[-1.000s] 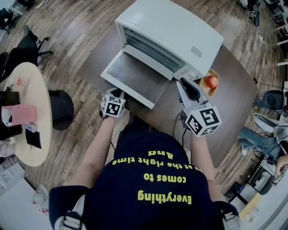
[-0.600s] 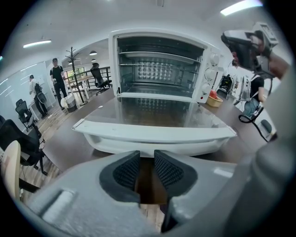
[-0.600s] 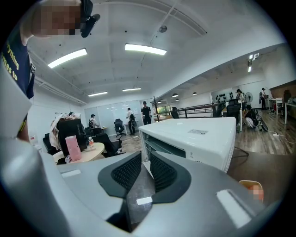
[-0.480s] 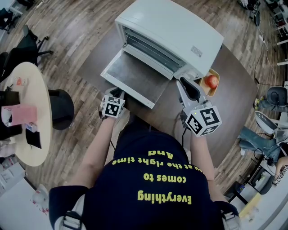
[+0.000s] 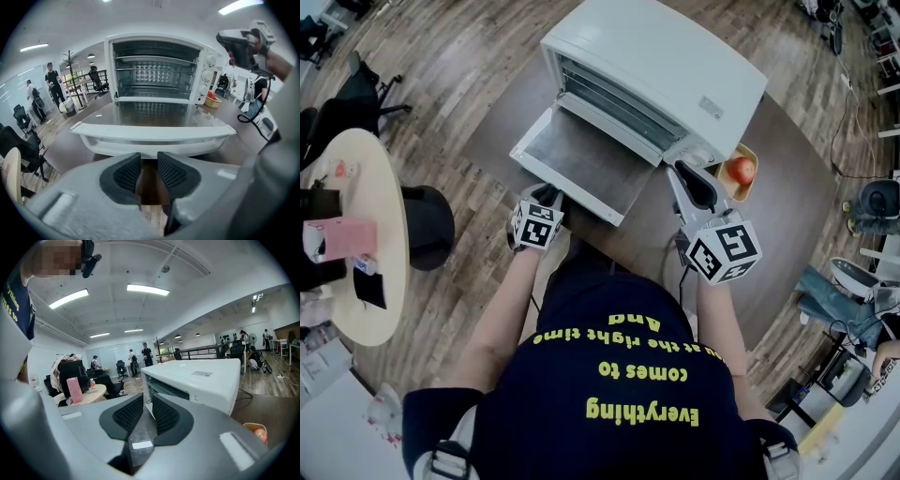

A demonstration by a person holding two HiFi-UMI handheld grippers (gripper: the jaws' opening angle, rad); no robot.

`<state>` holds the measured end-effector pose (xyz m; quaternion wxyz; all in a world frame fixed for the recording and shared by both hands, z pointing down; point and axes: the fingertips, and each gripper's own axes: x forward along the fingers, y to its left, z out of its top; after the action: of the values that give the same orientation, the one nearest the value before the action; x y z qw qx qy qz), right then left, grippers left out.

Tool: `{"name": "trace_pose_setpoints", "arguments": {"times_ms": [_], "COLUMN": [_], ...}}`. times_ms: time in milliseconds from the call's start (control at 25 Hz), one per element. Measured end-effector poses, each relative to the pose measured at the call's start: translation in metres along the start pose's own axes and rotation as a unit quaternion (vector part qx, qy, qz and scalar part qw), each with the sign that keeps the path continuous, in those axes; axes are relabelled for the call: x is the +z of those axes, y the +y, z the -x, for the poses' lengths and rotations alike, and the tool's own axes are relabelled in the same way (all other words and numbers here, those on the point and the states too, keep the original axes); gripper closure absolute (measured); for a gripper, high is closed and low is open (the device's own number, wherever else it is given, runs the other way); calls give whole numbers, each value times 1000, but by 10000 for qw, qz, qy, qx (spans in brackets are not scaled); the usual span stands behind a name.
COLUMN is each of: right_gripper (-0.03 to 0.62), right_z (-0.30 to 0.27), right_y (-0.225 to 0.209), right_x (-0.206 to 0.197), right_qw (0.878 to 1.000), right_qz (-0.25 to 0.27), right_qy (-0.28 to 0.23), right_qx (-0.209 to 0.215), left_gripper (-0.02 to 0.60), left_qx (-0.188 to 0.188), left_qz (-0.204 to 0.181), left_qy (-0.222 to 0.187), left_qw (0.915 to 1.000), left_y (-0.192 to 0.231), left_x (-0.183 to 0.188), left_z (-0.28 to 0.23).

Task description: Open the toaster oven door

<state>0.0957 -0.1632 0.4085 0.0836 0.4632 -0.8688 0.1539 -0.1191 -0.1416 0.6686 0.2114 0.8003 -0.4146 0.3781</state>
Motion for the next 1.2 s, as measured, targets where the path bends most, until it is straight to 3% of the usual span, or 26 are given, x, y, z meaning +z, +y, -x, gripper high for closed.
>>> {"name": "trace_pose_setpoints", "arguments": {"times_ms": [960,1200], "right_gripper": [517,517], "right_z": [0,1], "right_y": [1,7], "right_x": [1,4], "right_qw": [10000,10000], "right_qz": [0,21], "right_qy": [-30,-53], "right_qx": [40,80], "left_gripper": [471,554], "left_qx": [-61,-305], "left_qz": [-65,-215], "left_qy": [-131,-306], "left_qw": [9999,9988], "left_y": [-10,-30], "left_x": [3,13], "left_z": [18,37]}}
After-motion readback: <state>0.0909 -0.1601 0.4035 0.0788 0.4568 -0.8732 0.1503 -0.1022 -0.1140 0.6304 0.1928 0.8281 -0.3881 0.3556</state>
